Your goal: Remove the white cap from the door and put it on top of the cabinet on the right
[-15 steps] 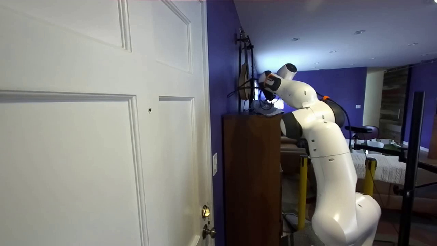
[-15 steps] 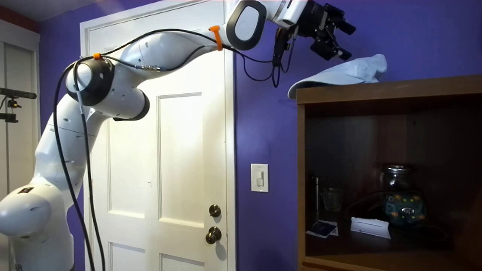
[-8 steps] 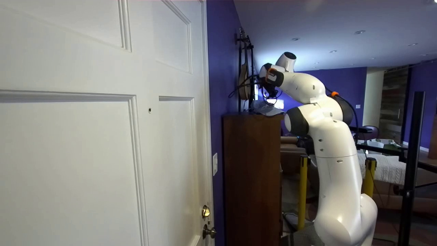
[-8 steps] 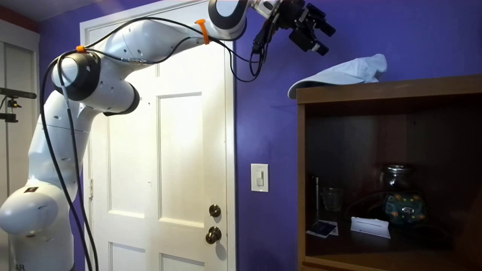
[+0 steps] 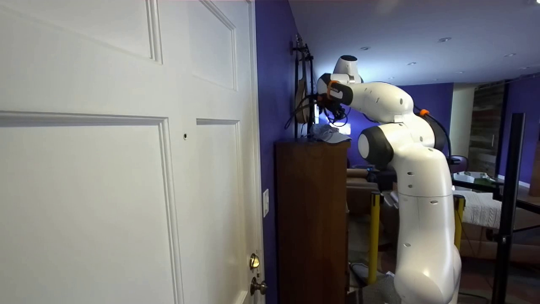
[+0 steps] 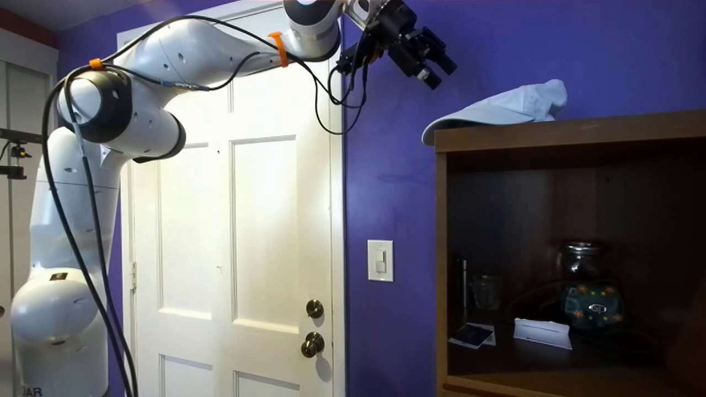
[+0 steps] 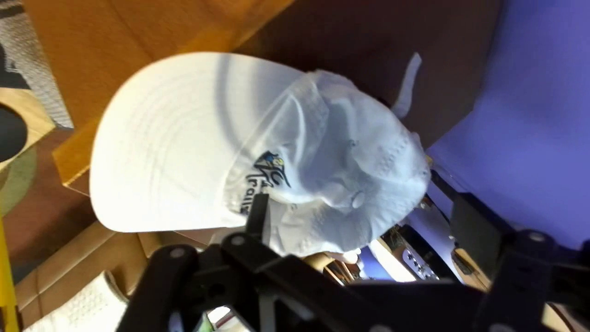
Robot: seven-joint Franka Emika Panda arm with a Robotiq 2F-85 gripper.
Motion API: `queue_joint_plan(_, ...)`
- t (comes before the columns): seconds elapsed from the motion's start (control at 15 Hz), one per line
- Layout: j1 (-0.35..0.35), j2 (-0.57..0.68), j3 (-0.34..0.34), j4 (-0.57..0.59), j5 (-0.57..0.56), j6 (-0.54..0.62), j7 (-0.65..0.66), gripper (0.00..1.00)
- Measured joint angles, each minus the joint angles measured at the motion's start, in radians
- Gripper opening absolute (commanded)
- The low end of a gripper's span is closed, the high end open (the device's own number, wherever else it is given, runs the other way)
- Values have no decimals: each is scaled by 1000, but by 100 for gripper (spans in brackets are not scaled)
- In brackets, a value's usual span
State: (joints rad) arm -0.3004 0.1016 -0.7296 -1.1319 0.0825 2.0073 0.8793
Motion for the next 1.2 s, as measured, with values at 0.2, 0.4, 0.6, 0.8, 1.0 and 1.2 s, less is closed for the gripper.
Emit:
queue_joint_plan(0.2, 51, -49, 13, -32, -94, -84, -8, 100)
queue_joint_plan(0.4, 93, -111, 41, -83, -159, -129, -36, 100)
queue_joint_plan(0.6, 123, -186, 84, -152, -221, -145, -70, 100)
queue_joint_plan(0.8, 136, -270, 141, -233, -293, -146, -90, 100)
queue_joint_plan(1.0, 136, -354, 206, -316, -371, -139, -90, 100)
queue_joint_plan(1.2, 135, -432, 266, -403, -425, -126, -90, 100)
